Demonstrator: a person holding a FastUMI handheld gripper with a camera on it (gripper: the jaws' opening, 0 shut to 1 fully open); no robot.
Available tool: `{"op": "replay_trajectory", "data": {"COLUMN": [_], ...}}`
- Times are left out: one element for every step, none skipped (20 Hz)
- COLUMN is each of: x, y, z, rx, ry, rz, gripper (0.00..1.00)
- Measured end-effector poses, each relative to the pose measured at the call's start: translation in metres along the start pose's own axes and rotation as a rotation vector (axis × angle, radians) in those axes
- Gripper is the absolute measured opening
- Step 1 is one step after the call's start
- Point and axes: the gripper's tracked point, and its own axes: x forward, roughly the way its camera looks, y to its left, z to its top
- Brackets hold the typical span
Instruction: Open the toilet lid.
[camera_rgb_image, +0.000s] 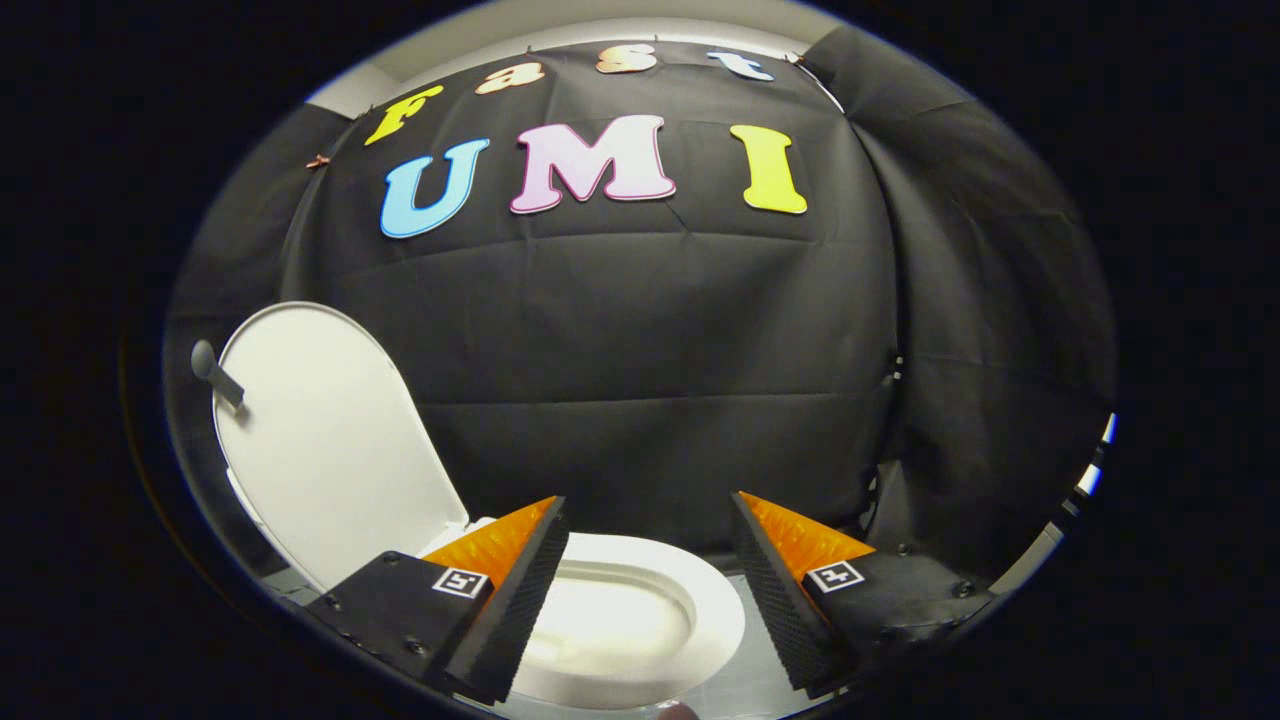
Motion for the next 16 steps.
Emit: {"op": "replay_trajectory", "data": {"x": [0.001,0.002,0.002,0.002,0.003,0.004,0.005,0.006,0.006,0.006,0.006,0.006,0.006,0.006,0.004,0.004], "y": [-0.003,-0.004,-0.004,-0.004,-0.004,-0.002,-0.002,-0.003,-0.003,0.0,0.001,0.004,0.006,0.008,0.008,0.008], "z": [-0.002,-0.005,-0.007,-0.006,-0.005,-0.003,-0.002,-0.002,-0.003,-0.003,-0.004,-0.006,-0.009,-0.011,-0.008,-0.004], "rx": [0.0,0.01,0.015,0.015,0.009,0.0,-0.019,-0.033,-0.029,-0.018,-0.009,-0.002,-0.001,-0.006,-0.012,-0.017], "ry": [-0.006,0.001,0.0,-0.006,-0.01,-0.013,-0.018,-0.016,-0.013,-0.007,-0.005,0.003,0.014,0.02,0.014,0.002], "rz": [0.002,0.009,0.011,0.016,0.022,0.032,0.034,0.03,0.036,0.04,0.039,0.042,0.045,0.047,0.047,0.052], "gripper": [0.99,0.99,0.99,1.0,0.99,0.99,0.99,0.99,0.99,0.99,0.99,0.99,0.99,0.99,1.0,1.0]}}
